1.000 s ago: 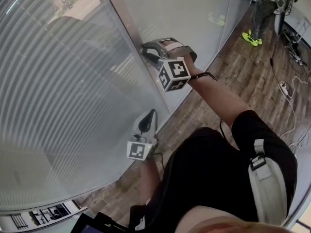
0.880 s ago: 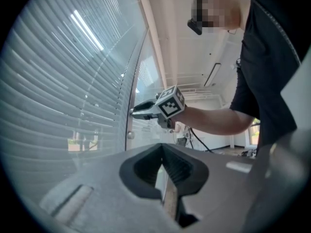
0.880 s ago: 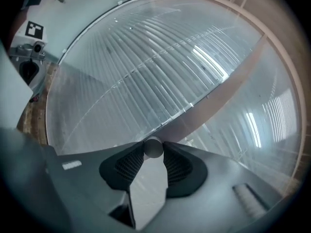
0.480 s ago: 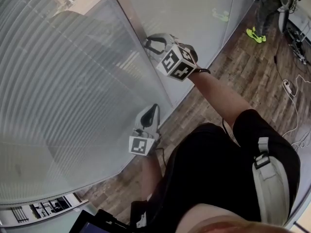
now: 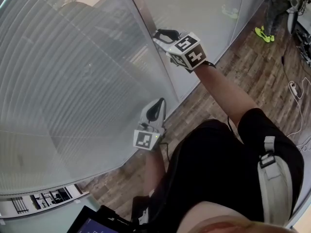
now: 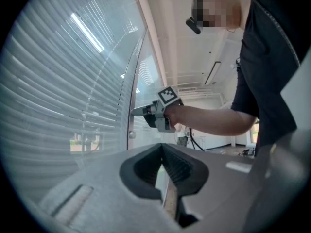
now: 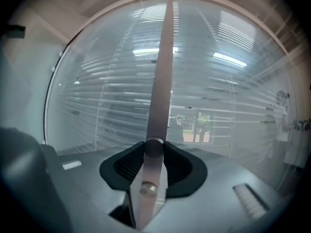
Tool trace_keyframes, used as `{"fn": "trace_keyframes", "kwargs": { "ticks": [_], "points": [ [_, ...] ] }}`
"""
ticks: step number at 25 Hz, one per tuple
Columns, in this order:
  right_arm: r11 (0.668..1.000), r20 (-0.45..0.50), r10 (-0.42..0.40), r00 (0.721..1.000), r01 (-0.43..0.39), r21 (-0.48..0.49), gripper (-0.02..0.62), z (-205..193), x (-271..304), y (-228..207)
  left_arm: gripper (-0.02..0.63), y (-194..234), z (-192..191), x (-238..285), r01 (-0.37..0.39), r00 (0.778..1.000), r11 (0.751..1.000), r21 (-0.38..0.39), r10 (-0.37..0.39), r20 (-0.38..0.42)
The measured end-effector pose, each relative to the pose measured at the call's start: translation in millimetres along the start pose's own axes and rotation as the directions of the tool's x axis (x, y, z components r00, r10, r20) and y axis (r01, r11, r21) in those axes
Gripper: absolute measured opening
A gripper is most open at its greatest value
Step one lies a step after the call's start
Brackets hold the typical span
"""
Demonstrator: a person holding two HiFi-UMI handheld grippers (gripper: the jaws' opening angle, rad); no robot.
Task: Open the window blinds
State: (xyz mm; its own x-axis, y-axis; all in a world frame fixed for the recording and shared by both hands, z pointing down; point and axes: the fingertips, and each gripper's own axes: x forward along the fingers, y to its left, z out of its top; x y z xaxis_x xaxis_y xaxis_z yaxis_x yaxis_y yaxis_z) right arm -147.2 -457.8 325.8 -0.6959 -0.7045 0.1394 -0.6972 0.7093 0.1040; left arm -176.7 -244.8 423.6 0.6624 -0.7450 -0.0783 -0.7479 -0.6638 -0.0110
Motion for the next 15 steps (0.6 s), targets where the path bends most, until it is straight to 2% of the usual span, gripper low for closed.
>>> {"fn": "trace_keyframes", "kwargs": {
  "ticks": [2, 5, 7, 15],
  "points": [
    [0.994, 0.025, 0.017, 1.000, -0.019, 0.111, 0.123, -2.1, 0.1, -2.9, 0.003, -0.9, -0.9, 0.3, 0.000, 1.000, 1.000, -0.002, 0.000, -0.001],
    [0.961, 0.068, 0.034, 0.997, -0.051, 0.270, 0.123, 0.2, -0.2, -4.1, 0.003, 0.2, -0.2, -0.8, -0.005, 1.000, 1.000, 0.000, 0.005, -0.004],
    [0.941, 0.089, 0.035, 0.995, -0.063, 0.334, 0.123, 1.8, -0.5, -4.9, 0.003, 1.7, 0.7, -1.4, -0.009, 1.000, 1.000, -0.001, 0.009, -0.005],
    [0.933, 0.111, 0.026, 0.993, -0.064, 0.354, 0.123, 4.3, 0.6, -5.8, 0.003, 2.3, 0.2, -2.5, -0.017, 1.000, 1.000, -0.003, 0.017, -0.010]
  ]
}}
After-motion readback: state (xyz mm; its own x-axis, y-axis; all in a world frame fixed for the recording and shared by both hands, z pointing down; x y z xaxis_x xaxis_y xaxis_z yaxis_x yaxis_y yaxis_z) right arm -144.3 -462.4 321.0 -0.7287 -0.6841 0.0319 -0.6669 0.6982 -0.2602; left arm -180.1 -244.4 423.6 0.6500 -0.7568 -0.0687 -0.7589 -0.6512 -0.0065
